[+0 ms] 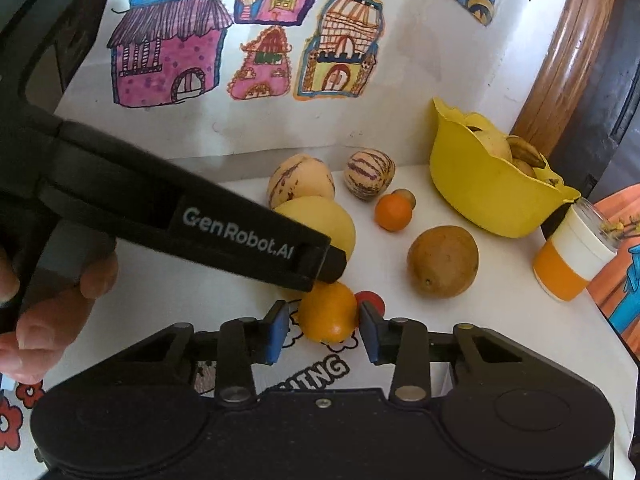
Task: Organize fruits
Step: 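Grasp the yellow lemon with the left tool while the right tool grasps a mandarin, then carry the lemon with the left tool onto the tray while the right tool releases the mandarin there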
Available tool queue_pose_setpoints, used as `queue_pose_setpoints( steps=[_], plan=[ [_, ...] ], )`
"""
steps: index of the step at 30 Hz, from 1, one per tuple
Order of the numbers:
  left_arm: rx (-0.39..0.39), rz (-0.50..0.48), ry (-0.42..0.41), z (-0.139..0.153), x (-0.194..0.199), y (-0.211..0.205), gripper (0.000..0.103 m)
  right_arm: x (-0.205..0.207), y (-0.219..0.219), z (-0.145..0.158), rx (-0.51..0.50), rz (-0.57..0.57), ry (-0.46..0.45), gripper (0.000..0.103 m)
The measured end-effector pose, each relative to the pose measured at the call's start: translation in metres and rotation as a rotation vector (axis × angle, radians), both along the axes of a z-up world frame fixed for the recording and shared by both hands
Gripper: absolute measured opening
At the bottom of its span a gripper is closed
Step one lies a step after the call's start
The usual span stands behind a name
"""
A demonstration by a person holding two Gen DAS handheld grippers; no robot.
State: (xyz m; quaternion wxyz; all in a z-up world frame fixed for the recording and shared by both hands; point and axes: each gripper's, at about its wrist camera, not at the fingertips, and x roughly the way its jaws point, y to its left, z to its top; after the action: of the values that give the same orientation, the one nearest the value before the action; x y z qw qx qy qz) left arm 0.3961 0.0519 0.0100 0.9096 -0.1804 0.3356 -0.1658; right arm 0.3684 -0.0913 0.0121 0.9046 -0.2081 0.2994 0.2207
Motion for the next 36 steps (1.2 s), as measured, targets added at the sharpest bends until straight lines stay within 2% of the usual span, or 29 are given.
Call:
queue_pose_setpoints(
  steps=[3, 5, 8, 11, 17, 27, 29, 33, 36],
  plan=[
    [-0.013, 0.003, 0.006, -0.001, 0.001, 0.001, 0.058, -0.001, 0.002, -0.001, -0.016, 0.011, -0.018, 0.04],
    [-0.023, 0.007, 0.011, -0.002, 0.001, 0.002, 0.057, -0.003, 0.003, -0.001, -0.033, 0.01, -0.032, 0.034],
    [-0.036, 0.016, 0.015, -0.002, 0.0, 0.003, 0.057, -0.006, 0.0, -0.001, -0.033, 0.013, -0.032, 0.034],
    [-0.016, 0.021, 0.004, -0.002, -0.003, 0.0, 0.056, -0.008, -0.005, 0.0, -0.027, 0.012, -0.026, 0.034],
    [0.057, 0.003, -0.034, 0.001, -0.017, -0.012, 0.056, -0.022, -0.028, 0.007, 0.023, -0.014, -0.008, 0.034],
    [0.003, -0.012, -0.015, 0.001, -0.059, -0.016, 0.056, -0.069, -0.089, 0.013, 0.133, -0.091, 0.004, 0.034],
    [-0.009, -0.028, -0.012, 0.002, -0.07, -0.023, 0.056, -0.078, -0.099, 0.014, 0.143, -0.096, -0.006, 0.034],
    [0.027, -0.059, -0.042, 0.005, -0.094, -0.051, 0.056, -0.092, -0.113, 0.015, 0.161, -0.112, -0.046, 0.034],
    [0.0, -0.096, -0.051, 0.009, -0.107, -0.069, 0.056, -0.102, -0.125, 0.016, 0.176, -0.12, -0.089, 0.034]
  ],
)
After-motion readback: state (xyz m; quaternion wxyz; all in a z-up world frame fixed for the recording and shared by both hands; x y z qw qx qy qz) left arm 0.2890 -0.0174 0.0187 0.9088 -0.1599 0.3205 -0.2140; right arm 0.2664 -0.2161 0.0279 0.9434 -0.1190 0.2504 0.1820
